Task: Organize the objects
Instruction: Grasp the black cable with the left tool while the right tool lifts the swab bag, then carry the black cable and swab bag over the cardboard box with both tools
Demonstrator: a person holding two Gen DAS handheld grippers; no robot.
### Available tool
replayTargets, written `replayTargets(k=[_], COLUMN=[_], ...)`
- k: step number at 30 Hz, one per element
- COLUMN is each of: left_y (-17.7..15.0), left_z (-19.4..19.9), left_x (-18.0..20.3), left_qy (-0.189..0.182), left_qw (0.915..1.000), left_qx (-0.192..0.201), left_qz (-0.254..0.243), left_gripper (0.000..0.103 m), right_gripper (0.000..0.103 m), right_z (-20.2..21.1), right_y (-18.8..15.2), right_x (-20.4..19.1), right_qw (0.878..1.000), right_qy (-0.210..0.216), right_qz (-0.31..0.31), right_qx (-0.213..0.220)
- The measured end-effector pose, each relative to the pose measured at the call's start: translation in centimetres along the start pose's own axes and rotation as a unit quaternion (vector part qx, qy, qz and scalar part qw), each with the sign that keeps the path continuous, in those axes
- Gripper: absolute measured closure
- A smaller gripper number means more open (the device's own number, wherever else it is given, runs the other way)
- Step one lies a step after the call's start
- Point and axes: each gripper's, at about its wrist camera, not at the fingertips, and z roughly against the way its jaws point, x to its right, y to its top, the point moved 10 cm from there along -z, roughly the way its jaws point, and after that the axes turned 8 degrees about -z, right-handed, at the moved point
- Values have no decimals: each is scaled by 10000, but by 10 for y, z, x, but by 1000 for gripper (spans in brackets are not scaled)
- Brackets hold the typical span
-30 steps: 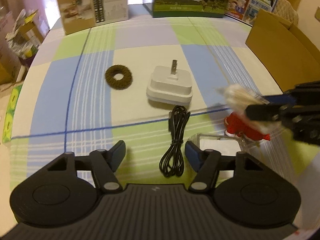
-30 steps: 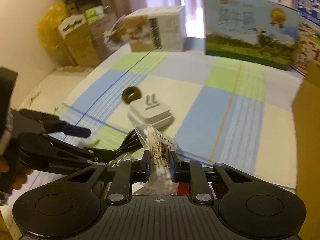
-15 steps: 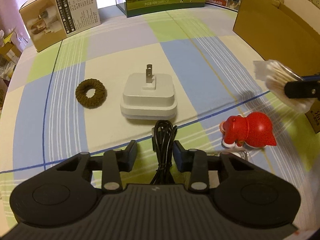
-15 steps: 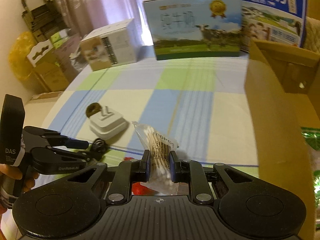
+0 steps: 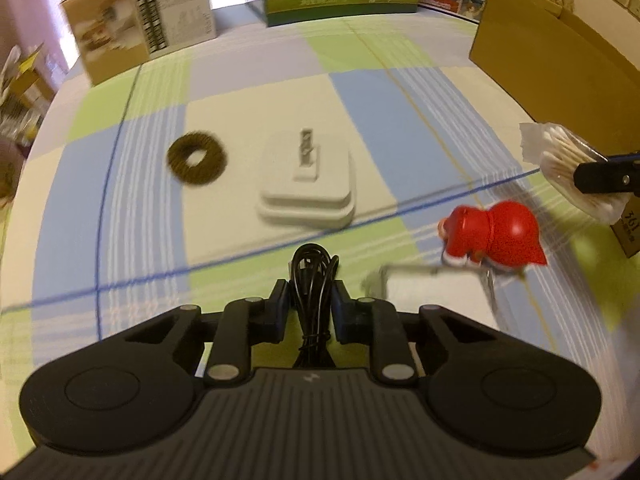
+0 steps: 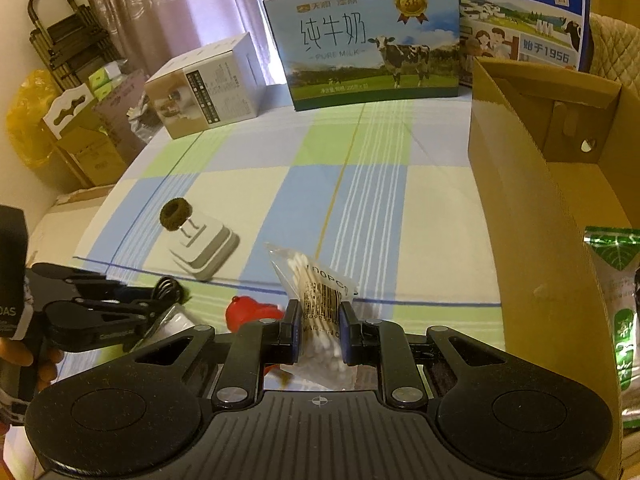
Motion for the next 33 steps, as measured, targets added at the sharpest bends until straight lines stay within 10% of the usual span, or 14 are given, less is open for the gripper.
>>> replayTargets(k=[12, 33], left_y=[-31, 30], left_z=[56, 146], left_x=[-7, 86], left_qy=[80, -424], left_qw=[9985, 9909], left_qx=[189, 1280], left_qz=[503, -45], left_gripper=[87, 87], right_gripper=[87, 87], right_z=[22, 107], right_y=[-11, -23], right_x=[-14, 3], right_qw=[9998, 9965], right_qy=[138, 207], right_qz=[32, -194], right_qx=[129, 789])
